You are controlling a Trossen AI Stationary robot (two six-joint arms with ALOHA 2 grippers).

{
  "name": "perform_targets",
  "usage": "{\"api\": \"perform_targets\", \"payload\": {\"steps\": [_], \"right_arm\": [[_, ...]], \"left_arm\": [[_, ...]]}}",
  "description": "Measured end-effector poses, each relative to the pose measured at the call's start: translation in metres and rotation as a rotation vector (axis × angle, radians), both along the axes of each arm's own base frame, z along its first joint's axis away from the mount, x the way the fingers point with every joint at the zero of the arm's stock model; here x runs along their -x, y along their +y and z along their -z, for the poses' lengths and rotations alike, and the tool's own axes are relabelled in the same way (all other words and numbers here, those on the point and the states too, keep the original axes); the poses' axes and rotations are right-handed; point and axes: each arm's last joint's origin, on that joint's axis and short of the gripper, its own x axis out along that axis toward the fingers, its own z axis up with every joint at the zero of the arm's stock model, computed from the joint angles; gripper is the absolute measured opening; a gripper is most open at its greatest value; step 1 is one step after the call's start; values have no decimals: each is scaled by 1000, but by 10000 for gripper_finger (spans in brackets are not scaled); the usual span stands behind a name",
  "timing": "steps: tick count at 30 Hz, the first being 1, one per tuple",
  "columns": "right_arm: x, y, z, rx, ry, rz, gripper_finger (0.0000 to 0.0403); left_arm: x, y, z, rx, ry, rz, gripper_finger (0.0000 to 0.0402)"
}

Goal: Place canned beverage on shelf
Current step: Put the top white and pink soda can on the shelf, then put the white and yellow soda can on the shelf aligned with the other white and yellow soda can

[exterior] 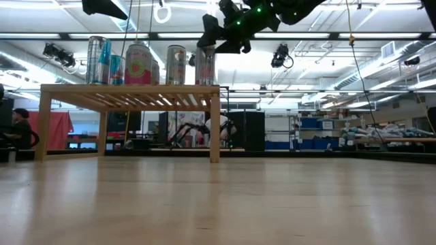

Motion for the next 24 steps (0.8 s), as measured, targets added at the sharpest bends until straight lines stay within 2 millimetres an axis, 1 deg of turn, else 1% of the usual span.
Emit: {"api": "perform_targets", "payload": {"steps": [4,9,14,20,24], "right_arm": [[5,2,-8,16,-11,-3,366],[13,10,-25,40,-39,-16,366],[26,25,-41,99,19,-47,366],[45,43,-61,118,42,-82,366],[51,60,-68,211,122,-76,366]], "left_arm": [[0,0,0,0,0,0,389],[0,0,0,0,0,0,389],[0,0,0,0,0,0,389],[0,0,0,0,1,0,389],[0,0,0,-1,1,0,389]]}}
